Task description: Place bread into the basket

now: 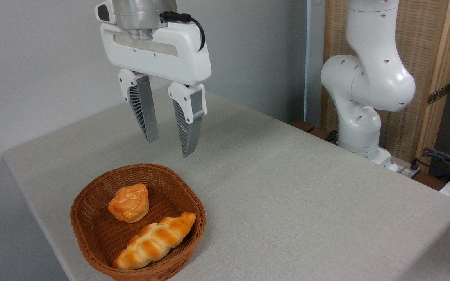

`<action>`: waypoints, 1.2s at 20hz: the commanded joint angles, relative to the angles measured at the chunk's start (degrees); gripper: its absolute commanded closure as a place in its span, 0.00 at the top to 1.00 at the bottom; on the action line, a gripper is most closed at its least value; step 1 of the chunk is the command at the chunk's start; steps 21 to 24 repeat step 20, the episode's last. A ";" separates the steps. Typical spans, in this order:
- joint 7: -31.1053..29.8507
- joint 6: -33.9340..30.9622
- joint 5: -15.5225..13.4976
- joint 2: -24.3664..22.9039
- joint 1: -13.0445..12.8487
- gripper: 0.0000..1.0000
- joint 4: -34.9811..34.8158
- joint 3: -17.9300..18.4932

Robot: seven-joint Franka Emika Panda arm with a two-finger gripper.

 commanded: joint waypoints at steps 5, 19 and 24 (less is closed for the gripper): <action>0.66 -1.60 -0.04 -0.31 -1.31 1.00 0.63 1.04; 11.38 -7.14 -0.21 -0.39 -1.31 1.00 0.72 1.31; 11.38 -7.14 -0.21 -0.39 -1.31 1.00 0.72 1.31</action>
